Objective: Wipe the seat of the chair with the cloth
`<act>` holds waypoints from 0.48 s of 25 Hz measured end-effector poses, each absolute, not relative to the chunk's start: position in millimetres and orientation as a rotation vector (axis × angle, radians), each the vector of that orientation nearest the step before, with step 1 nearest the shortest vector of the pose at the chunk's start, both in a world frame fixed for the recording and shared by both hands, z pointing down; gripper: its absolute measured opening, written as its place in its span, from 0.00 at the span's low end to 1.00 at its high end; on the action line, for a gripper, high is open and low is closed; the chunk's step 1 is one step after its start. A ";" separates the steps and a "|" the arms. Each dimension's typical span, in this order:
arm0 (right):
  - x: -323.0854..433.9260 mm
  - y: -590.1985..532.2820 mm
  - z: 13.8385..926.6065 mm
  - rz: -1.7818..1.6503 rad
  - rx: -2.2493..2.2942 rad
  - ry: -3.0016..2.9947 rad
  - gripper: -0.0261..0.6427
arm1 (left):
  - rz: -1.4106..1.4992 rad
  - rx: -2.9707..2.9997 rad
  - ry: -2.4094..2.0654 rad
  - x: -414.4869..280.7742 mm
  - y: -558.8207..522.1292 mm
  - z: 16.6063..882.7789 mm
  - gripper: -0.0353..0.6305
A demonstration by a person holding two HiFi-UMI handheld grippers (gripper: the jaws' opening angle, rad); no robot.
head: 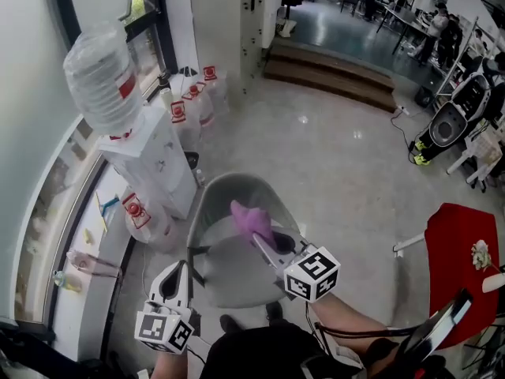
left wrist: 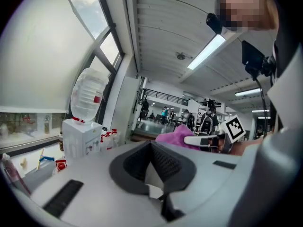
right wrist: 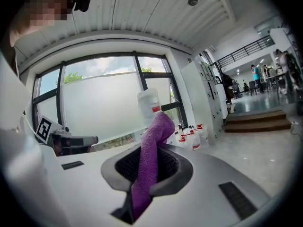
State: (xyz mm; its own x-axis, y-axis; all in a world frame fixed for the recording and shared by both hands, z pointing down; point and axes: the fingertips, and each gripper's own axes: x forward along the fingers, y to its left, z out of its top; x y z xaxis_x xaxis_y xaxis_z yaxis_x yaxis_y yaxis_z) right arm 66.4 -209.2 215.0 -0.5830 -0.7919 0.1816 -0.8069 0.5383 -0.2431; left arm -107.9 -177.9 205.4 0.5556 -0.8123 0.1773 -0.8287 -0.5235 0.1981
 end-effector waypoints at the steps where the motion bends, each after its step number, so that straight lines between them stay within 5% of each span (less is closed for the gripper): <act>1: 67.5 -205.5 211.3 0.449 1.415 -2.708 0.11 | 0.077 2.539 -1.371 -109.0 -177.4 199.3 0.06; 12: 85.0 -178.4 192.5 0.323 1.461 -2.679 0.10 | 0.051 2.553 -1.403 -109.8 -168.7 183.2 0.06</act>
State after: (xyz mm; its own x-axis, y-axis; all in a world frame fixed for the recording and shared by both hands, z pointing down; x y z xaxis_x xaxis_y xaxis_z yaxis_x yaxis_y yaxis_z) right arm 85.0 -178.4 192.5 -0.5444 -0.8226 0.1640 -0.8380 0.5250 -0.1485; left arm -109.8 -168.7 183.2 0.5418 -0.8289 0.1395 -0.8368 -0.5164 0.1817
